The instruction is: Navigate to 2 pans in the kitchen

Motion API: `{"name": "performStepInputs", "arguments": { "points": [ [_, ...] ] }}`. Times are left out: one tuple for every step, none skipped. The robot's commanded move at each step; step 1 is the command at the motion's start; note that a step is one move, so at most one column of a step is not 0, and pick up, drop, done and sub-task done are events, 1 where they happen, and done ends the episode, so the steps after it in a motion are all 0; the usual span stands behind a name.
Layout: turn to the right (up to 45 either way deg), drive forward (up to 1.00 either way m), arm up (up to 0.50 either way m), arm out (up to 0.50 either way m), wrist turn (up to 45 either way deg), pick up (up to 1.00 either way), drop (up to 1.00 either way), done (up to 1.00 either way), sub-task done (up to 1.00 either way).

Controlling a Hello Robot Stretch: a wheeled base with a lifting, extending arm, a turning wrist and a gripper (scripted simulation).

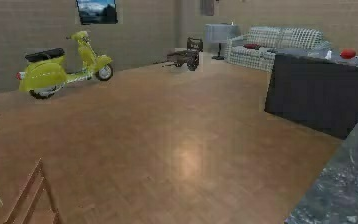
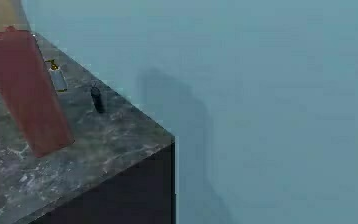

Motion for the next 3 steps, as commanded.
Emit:
{"name": "performStepInputs", "arguments": {
  "points": [
    [45.0, 0.0, 0.0, 0.0, 0.0, 0.0, 0.0, 0.0, 0.0],
    [9.0, 0.0, 0.0, 0.0, 0.0, 0.0, 0.0, 0.0, 0.0],
    [0.0, 0.0, 0.0, 0.0, 0.0, 0.0, 0.0, 1.0, 0.0]
  ]
}}
